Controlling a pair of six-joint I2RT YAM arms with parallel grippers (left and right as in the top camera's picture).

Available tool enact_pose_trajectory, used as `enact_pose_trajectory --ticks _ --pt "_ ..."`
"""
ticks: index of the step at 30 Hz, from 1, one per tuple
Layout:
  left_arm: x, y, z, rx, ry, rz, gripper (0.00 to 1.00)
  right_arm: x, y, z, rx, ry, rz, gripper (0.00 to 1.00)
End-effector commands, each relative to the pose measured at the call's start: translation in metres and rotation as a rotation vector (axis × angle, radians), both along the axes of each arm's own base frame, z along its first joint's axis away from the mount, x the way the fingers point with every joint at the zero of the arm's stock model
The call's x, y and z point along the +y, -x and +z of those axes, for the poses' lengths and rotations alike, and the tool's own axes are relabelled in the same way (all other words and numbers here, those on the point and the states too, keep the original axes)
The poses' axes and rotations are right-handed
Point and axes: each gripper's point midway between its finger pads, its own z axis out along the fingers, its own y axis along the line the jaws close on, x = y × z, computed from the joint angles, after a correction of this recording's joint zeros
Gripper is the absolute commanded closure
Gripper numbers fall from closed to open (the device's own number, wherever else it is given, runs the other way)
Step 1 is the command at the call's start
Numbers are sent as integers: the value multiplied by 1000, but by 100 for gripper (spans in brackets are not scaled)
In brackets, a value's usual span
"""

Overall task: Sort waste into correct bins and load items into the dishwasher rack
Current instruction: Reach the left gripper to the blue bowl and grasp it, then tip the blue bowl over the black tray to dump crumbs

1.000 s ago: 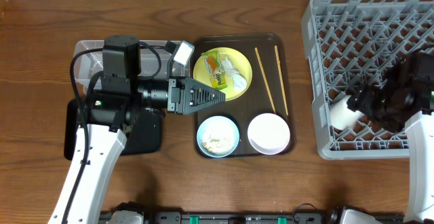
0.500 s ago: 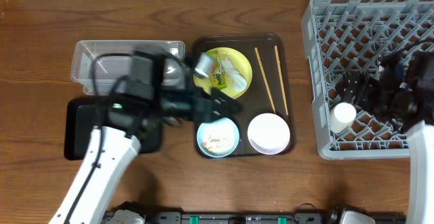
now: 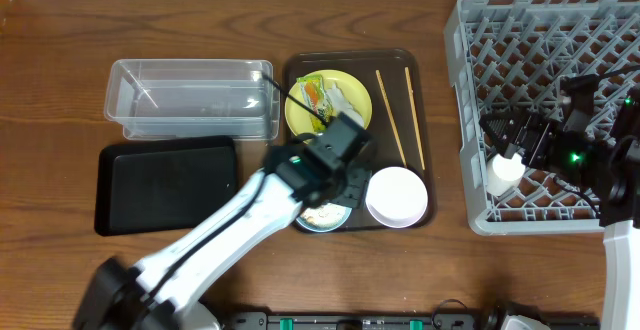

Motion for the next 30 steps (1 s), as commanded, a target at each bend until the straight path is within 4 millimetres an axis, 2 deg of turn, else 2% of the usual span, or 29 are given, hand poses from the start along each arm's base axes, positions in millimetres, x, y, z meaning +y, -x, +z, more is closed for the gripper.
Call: enact_pose_trajectory --ticks 1,8,15,19,22,27,30 --pt "4 -17 -21 -13 -79 82 38 7 2 5 -17 -10 38 13" --pt "-3 -25 -60 48 -105 162 54 7 4 3 -7 -12 38 12" --pt "-11 -24 -80 99 -94 175 71 8 5 2 -1 -14 38 12" --pt "-10 -18 -83 117 -107 165 81 8 5 2 0 -13 37 12" --pt "1 -16 -85 108 -164 154 94 8 5 2 0 -14 37 12" --pt "6 -12 -83 117 -188 153 94 8 5 2 -1 -14 37 11" --pt "7 -12 -68 106 -177 153 94 8 5 2 0 -14 37 11"
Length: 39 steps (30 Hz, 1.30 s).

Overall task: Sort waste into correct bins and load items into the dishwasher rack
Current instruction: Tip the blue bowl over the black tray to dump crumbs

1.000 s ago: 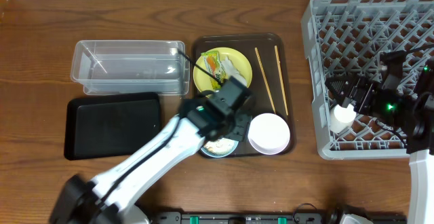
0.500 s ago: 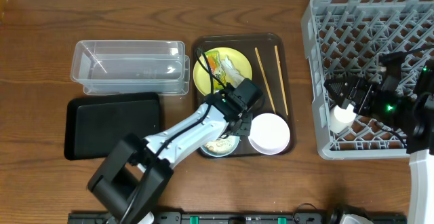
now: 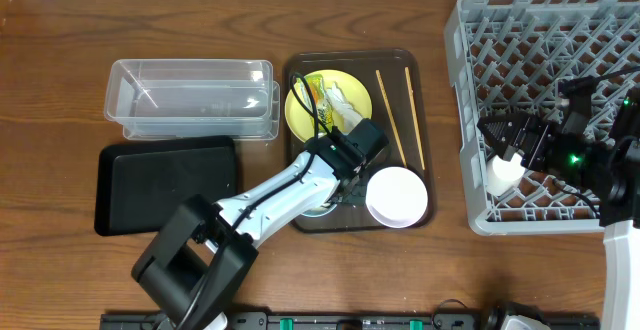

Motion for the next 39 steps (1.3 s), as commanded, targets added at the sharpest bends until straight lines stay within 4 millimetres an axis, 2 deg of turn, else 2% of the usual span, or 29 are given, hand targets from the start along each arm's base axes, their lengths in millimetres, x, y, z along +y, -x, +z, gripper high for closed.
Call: enact_pose_trajectory --ticks 1,4,8,11,14,20,24,28,31,35,39 --pt "0 -3 25 -33 16 2 94 5 1 4 -18 -2 30 11" --pt "4 -8 66 -78 65 20 94 5 1 4 -18 -2 30 11" --pt "20 -18 124 -126 227 67 94 5 1 4 -19 -2 29 11" --pt "50 -25 154 -112 363 150 94 4 1 3 -15 5 23 11" --pt "85 -30 170 -80 479 201 94 4 1 3 -13 5 23 11" --pt "160 -39 179 -48 745 286 94 4 2 3 -12 4 23 11" --pt "197 -48 177 -99 1016 325 94 4 2 3 -12 4 23 11" --pt "222 -57 180 -161 1251 385 94 4 2 3 -11 4 22 12" --pt "242 -60 174 -191 1367 462 94 4 2 2 -7 3 23 11" --pt "258 -60 170 -223 1397 512 94 4 3 2 -3 2 23 11" --pt "266 -60 169 -247 1393 524 94 4 3 2 -5 2 22 11"
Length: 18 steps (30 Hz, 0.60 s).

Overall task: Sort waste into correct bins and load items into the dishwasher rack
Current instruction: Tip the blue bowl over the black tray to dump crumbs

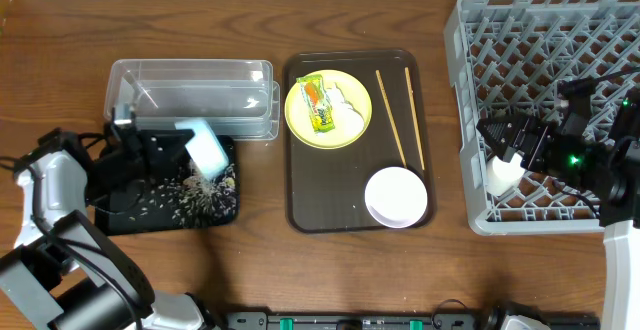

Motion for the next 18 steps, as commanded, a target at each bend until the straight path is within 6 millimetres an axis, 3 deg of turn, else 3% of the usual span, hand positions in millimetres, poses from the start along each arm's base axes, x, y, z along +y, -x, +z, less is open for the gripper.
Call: enact_pose_trajectory --ticks 1,3,6,9,11,14,16,18 --pt "4 -2 14 -83 27 20 94 4 1 4 -19 6 23 11" --pt "4 -1 8 -63 1 14 94 4 1 4 -18 5 23 11" --pt "0 3 14 -58 39 15 94 4 1 3 -16 5 23 11" --pt "4 7 -5 16 -33 4 94 4 1 3 -13 4 23 11" --pt "-1 10 4 -13 -4 1 94 4 2 3 -12 3 23 11" --pt "0 11 -4 14 -30 -6 94 4 2 3 -12 4 23 11" --pt "-3 12 9 -47 0 -3 94 4 1 3 -14 4 23 11" --pt "3 11 -9 -42 -108 -23 94 4 1 3 -13 4 23 11"
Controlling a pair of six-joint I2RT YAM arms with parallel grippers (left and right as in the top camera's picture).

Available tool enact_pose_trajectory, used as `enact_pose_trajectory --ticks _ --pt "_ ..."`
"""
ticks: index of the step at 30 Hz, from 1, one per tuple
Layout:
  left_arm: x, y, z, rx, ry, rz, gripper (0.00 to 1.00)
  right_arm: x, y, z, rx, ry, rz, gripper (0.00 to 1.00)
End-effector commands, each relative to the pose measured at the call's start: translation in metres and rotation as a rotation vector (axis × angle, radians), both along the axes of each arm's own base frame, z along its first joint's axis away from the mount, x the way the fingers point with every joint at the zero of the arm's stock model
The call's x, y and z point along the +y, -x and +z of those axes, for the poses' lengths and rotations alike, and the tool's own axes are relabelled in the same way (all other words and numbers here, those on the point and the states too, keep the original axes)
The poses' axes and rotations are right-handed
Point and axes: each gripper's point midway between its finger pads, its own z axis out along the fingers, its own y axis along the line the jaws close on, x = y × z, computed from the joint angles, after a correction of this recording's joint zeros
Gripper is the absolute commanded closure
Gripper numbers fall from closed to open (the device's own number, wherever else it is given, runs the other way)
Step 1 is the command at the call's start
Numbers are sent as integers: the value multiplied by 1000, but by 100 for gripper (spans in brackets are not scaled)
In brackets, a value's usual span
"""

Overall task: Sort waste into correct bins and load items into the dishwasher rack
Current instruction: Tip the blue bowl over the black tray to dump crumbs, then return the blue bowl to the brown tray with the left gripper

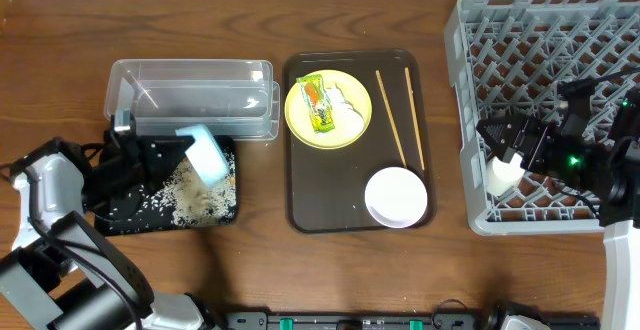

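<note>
My left gripper is shut on a light blue bowl, held tipped on its side over the black tray. Pale rice lies scattered on that tray under the bowl. On the brown serving tray are a yellow plate with a green wrapper and a white crumpled tissue, two chopsticks and a white bowl. My right gripper hangs open over the dishwasher rack, just above a white cup standing in it.
A clear plastic bin stands behind the black tray, close to the tipped bowl. The grey rack fills the right side up to the table's edge. Bare wood lies between the brown tray and the rack.
The blue bowl has shifted slightly right and down over the black tray. The spilled rice now lies settled in a pale patch. The right gripper has not moved.
My left gripper was over the blue bowl of food at the front of the brown tray, and still at it a second later. Then it held the bowl tipped over the black tray with food spilling. Now rice lies on that tray.
</note>
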Motion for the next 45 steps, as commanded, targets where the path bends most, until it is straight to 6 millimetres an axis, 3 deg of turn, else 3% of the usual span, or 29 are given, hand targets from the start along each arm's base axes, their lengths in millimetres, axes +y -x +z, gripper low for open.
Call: enact_pose_trajectory --ticks 1,3,9,13,15,17,18,22,26,30,39,45 --pt "9 0 -16 46 -64 7 94 4 0 4 -22 6 23 11" --pt "5 0 -1 4 6 17 94 4 0 4 -20 5 23 11" --pt "-4 7 8 -23 14 -3 94 4 2 3 -9 2 23 11" --pt "-1 6 5 -81 -70 -21 94 4 1 3 -14 4 23 11" --pt "8 2 -4 52 -27 24 94 4 1 3 -15 4 23 11" --pt "7 -3 21 -68 44 46 94 4 2 3 -11 4 23 11" --pt "6 -4 24 -100 30 42 94 4 2 3 -10 3 24 10" --pt "2 4 11 3 -30 13 94 4 1 3 -15 4 23 10" --pt "-23 22 11 66 -126 -77 94 4 1 3 -15 5 23 10" --pt "-48 37 10 147 -332 -147 94 4 0 4 -19 6 23 10" --pt "-97 38 1 164 -934 -107 94 3 -2 5 -32 10 23 10" --pt "-168 36 -36 60 -1186 -253 94 2 -2 4 -30 18 16 9"
